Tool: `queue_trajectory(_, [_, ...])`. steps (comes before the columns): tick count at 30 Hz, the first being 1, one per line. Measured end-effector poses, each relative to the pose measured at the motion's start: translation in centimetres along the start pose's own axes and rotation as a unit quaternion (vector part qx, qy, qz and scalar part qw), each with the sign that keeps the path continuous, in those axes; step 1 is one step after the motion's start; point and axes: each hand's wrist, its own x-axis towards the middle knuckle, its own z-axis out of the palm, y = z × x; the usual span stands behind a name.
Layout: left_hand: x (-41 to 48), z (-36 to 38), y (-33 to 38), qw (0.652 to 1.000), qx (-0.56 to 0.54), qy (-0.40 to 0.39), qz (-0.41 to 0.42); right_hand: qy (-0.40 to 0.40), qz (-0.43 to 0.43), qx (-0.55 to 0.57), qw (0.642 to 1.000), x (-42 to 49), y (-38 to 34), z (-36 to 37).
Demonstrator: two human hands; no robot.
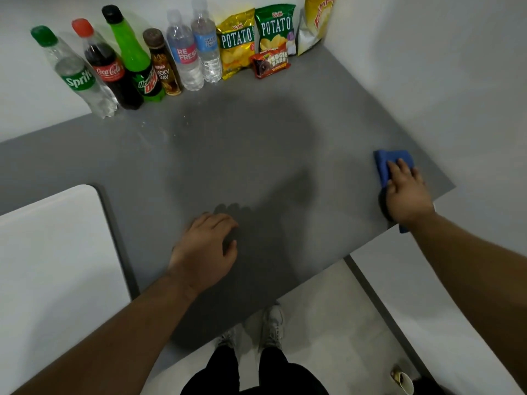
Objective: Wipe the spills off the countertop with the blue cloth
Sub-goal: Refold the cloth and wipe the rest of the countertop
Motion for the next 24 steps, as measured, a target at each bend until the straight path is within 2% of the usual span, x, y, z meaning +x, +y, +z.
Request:
queue_trajectory(6, [0.0, -0.2, 0.1, 0.999, -0.003, -0.042, -0.012, 0.002, -0.014, -0.011, 1.0, -0.9, -0.5, 0.5])
queue_trajectory(11, [-1.0, -0.3, 0.1, 0.999, -0.024, -0.037, -0.017, 0.009, -0.052, -0.017, 0.998, -3.8, -2.9, 2.5])
queue_trajectory(18, [-4.7, 0.1, -1.8, 0.998, -0.054, -0.016, -0.031, -0.008, -0.111, -0.043, 0.993, -9.8, -9.8, 5.9])
queue_trajectory(24, [-9.4, -0.8, -3.8, 0.999, -0.046, 0.003, 0.0, -0.039, -0.171, -0.047, 0.983, -15.5, -17.6, 9.7])
